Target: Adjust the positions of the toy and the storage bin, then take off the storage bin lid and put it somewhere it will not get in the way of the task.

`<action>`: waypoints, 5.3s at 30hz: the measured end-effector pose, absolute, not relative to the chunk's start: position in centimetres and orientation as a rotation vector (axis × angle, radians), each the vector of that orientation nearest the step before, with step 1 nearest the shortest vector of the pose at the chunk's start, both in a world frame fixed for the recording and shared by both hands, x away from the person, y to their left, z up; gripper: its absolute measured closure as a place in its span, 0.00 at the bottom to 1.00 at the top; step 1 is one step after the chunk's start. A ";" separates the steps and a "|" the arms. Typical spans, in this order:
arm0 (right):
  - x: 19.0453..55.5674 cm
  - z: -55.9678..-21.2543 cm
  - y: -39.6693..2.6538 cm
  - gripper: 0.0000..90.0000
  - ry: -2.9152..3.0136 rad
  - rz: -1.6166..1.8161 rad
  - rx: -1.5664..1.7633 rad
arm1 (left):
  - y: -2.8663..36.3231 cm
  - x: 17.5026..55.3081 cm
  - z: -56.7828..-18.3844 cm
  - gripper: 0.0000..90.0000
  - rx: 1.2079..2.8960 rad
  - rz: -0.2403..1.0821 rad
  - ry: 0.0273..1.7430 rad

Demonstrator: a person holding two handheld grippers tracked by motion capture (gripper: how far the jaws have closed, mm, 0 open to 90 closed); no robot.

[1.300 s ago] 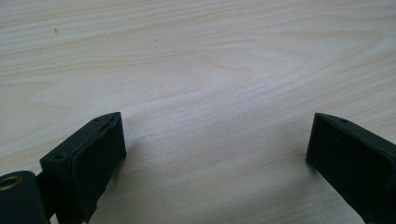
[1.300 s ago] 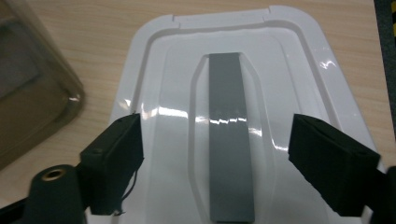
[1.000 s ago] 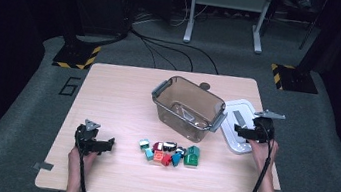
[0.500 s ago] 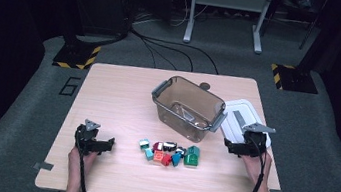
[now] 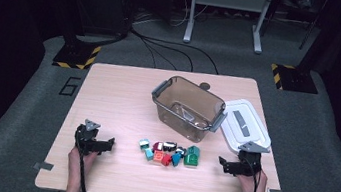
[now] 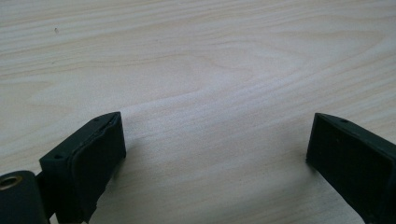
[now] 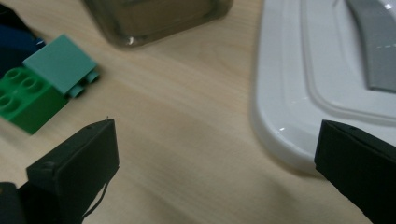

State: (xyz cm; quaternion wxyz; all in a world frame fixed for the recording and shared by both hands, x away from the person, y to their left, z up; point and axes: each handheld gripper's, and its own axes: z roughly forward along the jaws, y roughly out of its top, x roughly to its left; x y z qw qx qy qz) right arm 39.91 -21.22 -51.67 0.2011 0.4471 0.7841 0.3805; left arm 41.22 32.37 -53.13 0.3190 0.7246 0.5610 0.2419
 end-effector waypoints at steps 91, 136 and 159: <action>38.8 -52.9 -19.2 0.00 2.370 0.981 1.138 | 23.0 42.1 -51.8 0.65 2.163 0.414 0.786; 39.0 -52.9 -19.3 0.00 2.383 0.989 1.116 | 24.0 42.5 -47.6 0.74 2.119 0.435 0.777; 38.7 -52.9 -19.2 0.00 2.362 0.981 1.150 | 22.4 44.0 -43.8 0.75 2.139 0.474 0.735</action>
